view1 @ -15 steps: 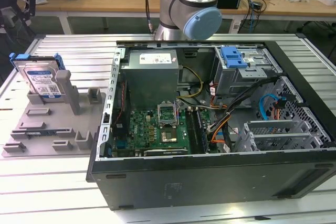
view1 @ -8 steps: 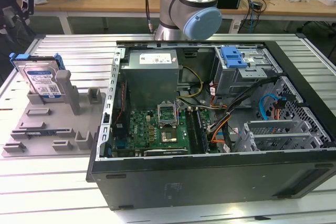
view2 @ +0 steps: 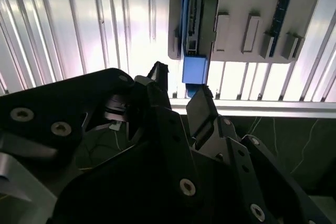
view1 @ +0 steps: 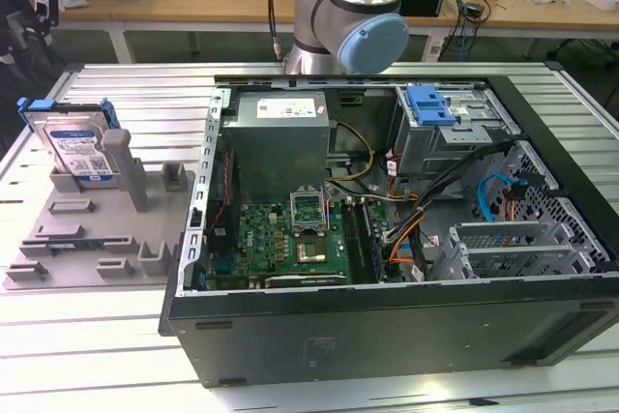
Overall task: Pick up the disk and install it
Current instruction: 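Pick up the disk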
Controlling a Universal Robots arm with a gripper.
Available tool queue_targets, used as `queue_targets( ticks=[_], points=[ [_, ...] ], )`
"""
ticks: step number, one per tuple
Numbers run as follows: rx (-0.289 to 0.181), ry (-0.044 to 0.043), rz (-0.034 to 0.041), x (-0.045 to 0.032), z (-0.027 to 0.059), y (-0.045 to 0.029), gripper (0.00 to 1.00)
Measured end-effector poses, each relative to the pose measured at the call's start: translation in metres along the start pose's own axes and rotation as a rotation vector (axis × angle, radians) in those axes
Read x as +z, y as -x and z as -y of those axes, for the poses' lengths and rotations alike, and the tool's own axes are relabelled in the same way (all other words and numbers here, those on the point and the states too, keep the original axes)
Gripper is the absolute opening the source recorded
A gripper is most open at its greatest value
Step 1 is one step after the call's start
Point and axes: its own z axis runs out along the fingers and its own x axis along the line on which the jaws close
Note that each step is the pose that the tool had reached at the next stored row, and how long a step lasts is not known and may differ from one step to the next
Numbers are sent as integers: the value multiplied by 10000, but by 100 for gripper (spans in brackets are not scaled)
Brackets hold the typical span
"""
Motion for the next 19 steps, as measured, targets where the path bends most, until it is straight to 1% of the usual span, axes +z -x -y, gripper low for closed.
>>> queue_targets(
  ticks=[1, 2, 4, 7, 9, 10, 11, 12, 13, 14, 16, 17, 18, 19],
  points=[
    [-149, -27, -51, 0, 0, 0, 42],
    [-361, -66, -125, 0, 0, 0, 42],
    [-703, -117, -221, 1, -1, -1, 42],
    [-1249, -137, -256, 0, 0, -1, 42],
    [-1836, -148, -260, 1, 0, 0, 42],
    [-2032, -152, -262, 1, 0, 0, 42],
    [-2326, -157, -264, 2, 0, 0, 42],
    [-2734, -166, -274, 1, -1, 0, 42],
    [-3055, -176, -291, 2, -1, 0, 42],
    [-3392, -193, -324, 1, -1, -1, 42],
    [-3767, -219, -385, 2, -1, 0, 42],
    [-3956, -237, -430, 2, 0, 0, 42],
    [-4121, -256, -487, 2, 0, 0, 42],
    [-4275, -281, -562, 2, 0, 0, 42]
  ],
)
